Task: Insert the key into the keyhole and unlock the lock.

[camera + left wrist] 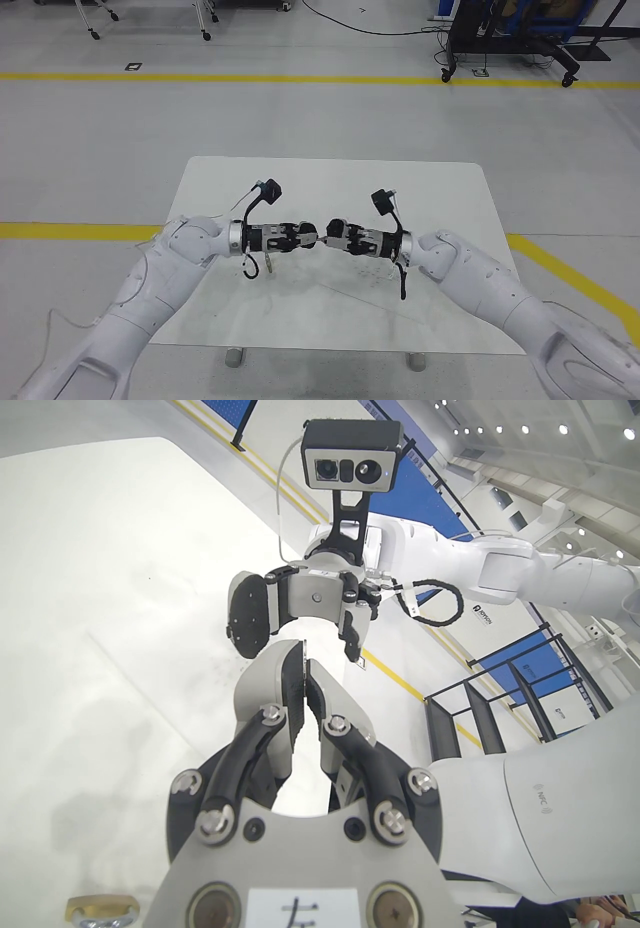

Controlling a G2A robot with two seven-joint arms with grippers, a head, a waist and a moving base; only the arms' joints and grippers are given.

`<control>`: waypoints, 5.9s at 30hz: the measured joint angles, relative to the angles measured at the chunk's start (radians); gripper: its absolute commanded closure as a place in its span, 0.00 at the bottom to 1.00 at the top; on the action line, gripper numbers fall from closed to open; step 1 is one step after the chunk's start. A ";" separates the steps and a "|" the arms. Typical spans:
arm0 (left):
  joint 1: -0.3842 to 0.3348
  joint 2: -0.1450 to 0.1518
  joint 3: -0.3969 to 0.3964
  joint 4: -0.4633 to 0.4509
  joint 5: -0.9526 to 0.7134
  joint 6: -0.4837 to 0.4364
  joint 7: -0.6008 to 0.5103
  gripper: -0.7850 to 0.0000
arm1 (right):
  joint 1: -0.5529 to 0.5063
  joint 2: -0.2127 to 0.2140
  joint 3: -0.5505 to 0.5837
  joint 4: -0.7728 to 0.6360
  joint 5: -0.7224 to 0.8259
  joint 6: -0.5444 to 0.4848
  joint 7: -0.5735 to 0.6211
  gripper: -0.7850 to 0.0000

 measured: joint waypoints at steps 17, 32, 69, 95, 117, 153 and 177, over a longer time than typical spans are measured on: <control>-0.006 -0.004 -0.009 0.031 -0.052 -0.032 0.005 0.00 | -0.037 -0.015 0.092 -0.029 0.071 0.000 0.112 1.00; 0.237 0.103 -0.244 -0.325 0.384 0.454 0.182 0.00 | -0.131 0.031 0.288 -0.066 0.006 0.000 -0.003 1.00; 0.332 0.044 -0.074 -0.514 0.899 1.326 0.132 0.64 | -0.131 0.031 0.288 -0.066 0.006 0.000 -0.003 1.00; 0.361 0.019 -0.086 -0.528 1.002 1.342 0.137 1.00 | -0.131 0.031 0.288 -0.066 0.006 0.000 -0.003 1.00; 0.386 0.001 -0.098 -0.591 1.091 1.363 0.082 0.96 | -0.131 0.031 0.288 -0.066 0.006 0.000 -0.003 1.00; 0.355 -0.043 -0.131 -0.512 1.089 1.252 0.115 1.00 | -0.131 0.031 0.288 -0.066 0.006 0.000 -0.003 1.00; 0.345 -0.024 -0.283 -0.139 0.234 -0.106 0.436 1.00 | -0.132 0.030 0.289 -0.071 0.006 0.006 -0.005 1.00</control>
